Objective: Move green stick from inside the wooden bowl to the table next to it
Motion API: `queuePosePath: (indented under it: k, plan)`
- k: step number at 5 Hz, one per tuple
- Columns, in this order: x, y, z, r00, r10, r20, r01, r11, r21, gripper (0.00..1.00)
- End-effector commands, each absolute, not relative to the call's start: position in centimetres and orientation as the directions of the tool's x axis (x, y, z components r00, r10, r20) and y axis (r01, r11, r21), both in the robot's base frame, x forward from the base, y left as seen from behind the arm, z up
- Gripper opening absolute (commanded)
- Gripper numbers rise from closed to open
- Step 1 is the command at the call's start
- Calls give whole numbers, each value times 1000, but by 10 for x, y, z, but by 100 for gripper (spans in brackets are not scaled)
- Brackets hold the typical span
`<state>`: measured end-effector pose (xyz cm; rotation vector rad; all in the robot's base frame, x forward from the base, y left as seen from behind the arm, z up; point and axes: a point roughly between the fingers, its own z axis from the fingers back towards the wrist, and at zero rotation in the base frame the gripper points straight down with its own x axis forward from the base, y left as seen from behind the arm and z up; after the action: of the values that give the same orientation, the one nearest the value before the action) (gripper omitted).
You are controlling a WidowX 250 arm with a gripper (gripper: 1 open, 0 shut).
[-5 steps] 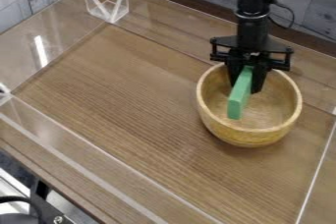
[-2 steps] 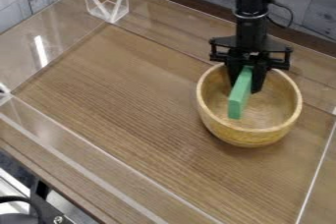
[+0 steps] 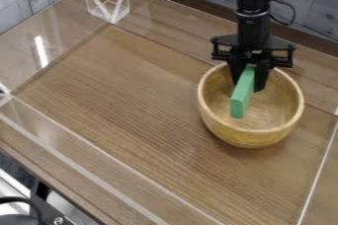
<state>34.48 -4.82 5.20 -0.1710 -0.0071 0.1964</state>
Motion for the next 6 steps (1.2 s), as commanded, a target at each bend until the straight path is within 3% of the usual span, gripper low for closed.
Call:
queuePosePath:
  k: [1, 2, 6]
  plan:
    - [353, -39, 96, 971, 222, 92, -200, 959, -203, 0]
    - [354, -21, 112, 960, 258, 110, -231, 950, -211, 0]
    - [363, -26, 112, 946, 302, 119, -268, 933, -241, 0]
